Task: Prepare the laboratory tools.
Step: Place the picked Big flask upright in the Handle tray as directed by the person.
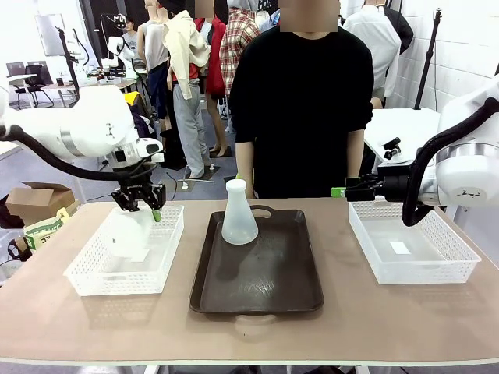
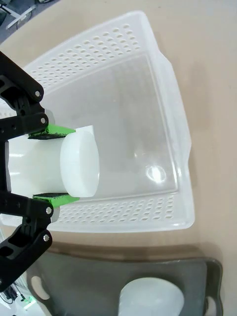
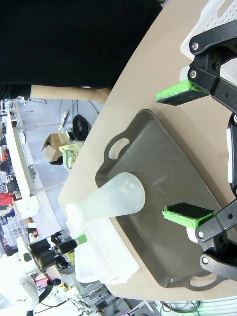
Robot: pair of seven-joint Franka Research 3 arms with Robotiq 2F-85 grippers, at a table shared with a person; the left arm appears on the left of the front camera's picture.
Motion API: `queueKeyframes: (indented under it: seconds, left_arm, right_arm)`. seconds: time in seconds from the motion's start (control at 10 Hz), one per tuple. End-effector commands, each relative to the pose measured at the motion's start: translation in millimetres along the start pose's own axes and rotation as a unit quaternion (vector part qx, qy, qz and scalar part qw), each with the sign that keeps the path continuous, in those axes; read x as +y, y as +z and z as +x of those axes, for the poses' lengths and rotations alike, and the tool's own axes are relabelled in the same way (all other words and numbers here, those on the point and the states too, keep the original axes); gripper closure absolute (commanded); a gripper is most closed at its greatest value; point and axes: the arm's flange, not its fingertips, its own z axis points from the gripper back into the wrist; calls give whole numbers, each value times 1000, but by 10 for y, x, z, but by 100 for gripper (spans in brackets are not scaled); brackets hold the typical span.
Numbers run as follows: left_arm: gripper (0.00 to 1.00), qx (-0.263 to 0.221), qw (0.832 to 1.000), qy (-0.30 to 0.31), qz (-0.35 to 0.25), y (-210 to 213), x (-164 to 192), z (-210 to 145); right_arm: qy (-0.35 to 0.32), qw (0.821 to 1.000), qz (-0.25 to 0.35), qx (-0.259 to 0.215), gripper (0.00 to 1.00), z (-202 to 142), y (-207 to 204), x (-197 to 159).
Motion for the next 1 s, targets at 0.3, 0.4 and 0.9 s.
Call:
queueKeyframes:
  seconds: [0.3,0.4,0.9]
  left_arm:
    - [100,-37,998,-49,0,547,-110,-387]
    - [100,-48,997,-57,-2,604,-137,-461]
    - [100,-49,997,-53,7,717,-166,-475]
  right_arm:
    - [-1,1000,-1,1,0,-9,0,9]
    - [-1,1000,-1,1,0,-9,0,9]
    - [-1,1000,-1,1,0,-9,0,9]
